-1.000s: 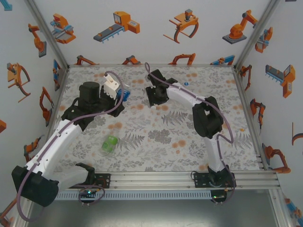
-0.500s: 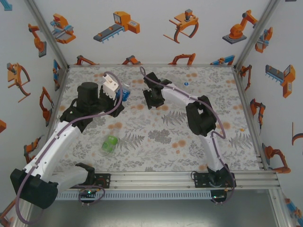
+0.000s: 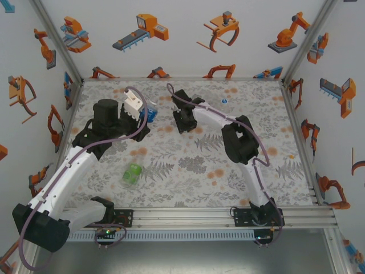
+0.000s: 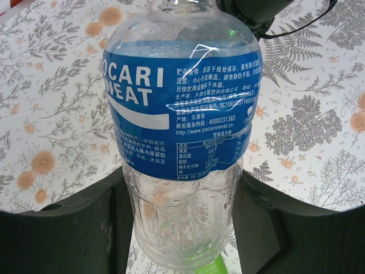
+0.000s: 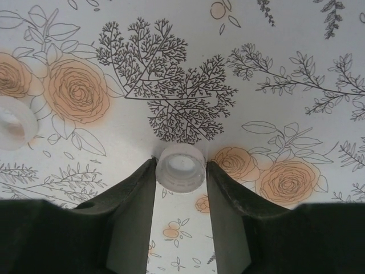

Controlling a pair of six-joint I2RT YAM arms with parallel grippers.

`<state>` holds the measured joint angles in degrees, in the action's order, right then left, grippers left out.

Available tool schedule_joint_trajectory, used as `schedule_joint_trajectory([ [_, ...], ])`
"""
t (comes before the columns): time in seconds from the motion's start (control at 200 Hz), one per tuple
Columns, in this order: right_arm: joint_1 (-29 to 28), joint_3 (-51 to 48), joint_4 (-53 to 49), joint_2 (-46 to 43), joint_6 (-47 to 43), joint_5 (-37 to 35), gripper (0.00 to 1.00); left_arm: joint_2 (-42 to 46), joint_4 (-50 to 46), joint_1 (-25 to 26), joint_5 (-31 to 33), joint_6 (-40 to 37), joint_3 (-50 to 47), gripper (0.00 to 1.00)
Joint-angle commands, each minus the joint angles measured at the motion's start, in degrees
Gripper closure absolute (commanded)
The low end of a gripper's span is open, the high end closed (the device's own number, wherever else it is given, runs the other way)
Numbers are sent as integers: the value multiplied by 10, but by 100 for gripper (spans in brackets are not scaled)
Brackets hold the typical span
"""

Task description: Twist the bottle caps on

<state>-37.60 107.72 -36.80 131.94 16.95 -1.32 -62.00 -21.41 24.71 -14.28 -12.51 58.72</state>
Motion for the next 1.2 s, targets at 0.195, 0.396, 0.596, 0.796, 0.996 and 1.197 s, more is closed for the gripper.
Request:
schedule_joint_trajectory([
  [0.195,-7,-11,-7,-23,-6,-21,71,-1,12,-2,-21,-4,1,100],
  [0.396,-10,-91,0,-98,-3,-20,74,-2,12,-2,-21,-4,1,100],
  [0.596,-14,-195,2,-188,1,-15,75,-4,14,-2,-23,-5,-1,100],
  [0.796,-29,-308,5,-268,31,-18,75,-5,18,-2,-31,-14,-5,100],
  [0.996,-50,-403,40,-303,78,-16,75,-7,21,0,-34,-13,-9,100],
  [1.197,-55,-435,77,-292,103,-25,74,-13,23,-1,-37,-11,-8,100],
])
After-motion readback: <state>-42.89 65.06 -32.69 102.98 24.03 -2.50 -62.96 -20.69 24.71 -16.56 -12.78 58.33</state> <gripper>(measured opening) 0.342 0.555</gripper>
